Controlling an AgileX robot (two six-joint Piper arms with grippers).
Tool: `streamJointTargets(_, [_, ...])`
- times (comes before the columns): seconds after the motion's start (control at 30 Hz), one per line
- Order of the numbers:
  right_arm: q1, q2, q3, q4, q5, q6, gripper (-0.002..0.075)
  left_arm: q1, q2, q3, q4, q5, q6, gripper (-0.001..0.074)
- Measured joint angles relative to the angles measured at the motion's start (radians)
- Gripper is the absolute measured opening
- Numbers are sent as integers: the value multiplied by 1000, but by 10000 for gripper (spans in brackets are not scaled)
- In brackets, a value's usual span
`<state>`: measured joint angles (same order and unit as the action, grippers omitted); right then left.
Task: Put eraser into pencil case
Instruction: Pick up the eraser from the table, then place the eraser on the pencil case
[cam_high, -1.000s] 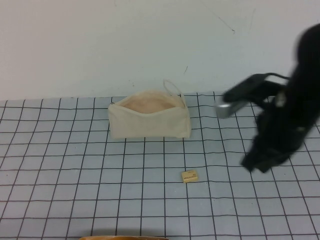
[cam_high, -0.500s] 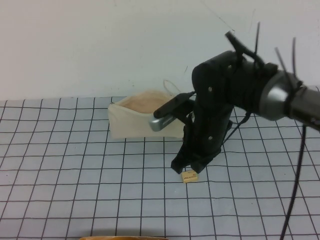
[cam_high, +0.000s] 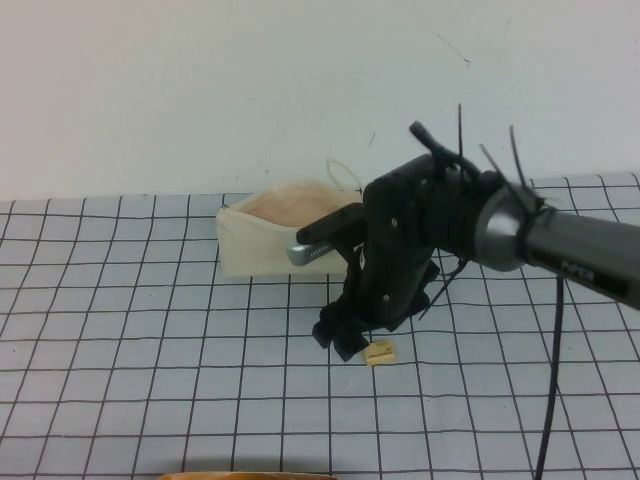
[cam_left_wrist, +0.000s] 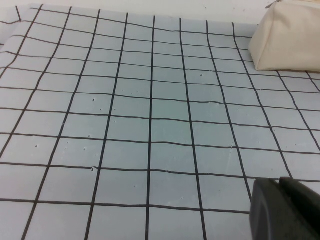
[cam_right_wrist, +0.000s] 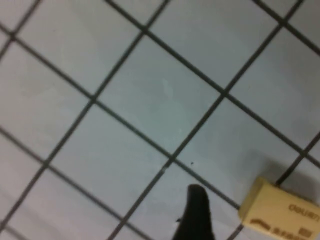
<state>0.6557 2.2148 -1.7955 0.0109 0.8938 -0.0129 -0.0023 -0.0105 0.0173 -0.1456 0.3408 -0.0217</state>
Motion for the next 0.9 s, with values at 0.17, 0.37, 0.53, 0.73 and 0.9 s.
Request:
streamJointTargets(0.17, [0,43,0,-61,-6,99,536,0,0,0,0,0,0,-1])
streamJointTargets(0.37, [0,59,-2,-69,6,117,482,0,0,0,0,0,0,-1])
streamJointTargets(0.53, [0,59,-6,-68,45,117,325,0,0,0,0,0,0,-1])
streamJointTargets(0.73, [0,56,-87,-35,137,36,328,0,0,0,0,0,0,-1])
streamJointTargets(0.9, [0,22,-260,23,146,-70,328,0,0,0,0,0,0,-1])
